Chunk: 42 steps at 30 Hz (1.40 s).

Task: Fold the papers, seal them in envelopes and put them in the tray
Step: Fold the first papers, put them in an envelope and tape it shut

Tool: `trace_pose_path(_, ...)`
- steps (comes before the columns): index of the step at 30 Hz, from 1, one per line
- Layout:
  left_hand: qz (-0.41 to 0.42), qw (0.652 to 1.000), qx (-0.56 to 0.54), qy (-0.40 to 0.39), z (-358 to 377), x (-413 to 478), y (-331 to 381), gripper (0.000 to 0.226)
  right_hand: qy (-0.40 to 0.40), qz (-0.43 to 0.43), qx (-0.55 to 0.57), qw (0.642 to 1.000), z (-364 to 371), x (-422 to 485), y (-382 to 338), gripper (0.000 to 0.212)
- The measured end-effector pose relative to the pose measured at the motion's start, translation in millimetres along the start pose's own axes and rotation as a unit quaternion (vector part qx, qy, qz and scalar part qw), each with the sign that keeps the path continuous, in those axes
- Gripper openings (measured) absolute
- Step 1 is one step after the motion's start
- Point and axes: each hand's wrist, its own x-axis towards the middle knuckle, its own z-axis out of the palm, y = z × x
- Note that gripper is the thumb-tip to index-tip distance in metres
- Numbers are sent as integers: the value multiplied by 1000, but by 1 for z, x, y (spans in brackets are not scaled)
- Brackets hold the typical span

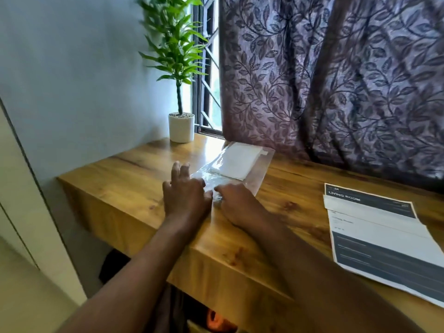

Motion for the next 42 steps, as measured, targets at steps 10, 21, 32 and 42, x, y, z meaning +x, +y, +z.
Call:
trace_pose_path(10, -60, 987, -117, -90, -1, 8, -5, 43, -70, 111, -100, 986, 10, 75, -7, 59)
trace_pose_path(21, -70, 985, -128, -88, 5, 16, -11, 51, -55, 155, -69, 984, 7, 134, 18, 31)
trace_pose_path(32, -63, 987, -118, -90, 7, 13, -9, 63, 39, 56, -261, 963, 7, 126, -20, 27)
trace_pose_path(42, -51, 987, -110, -110, 10, 18, -12, 65, 69, 7, -290, 955, 4, 89, -27, 20)
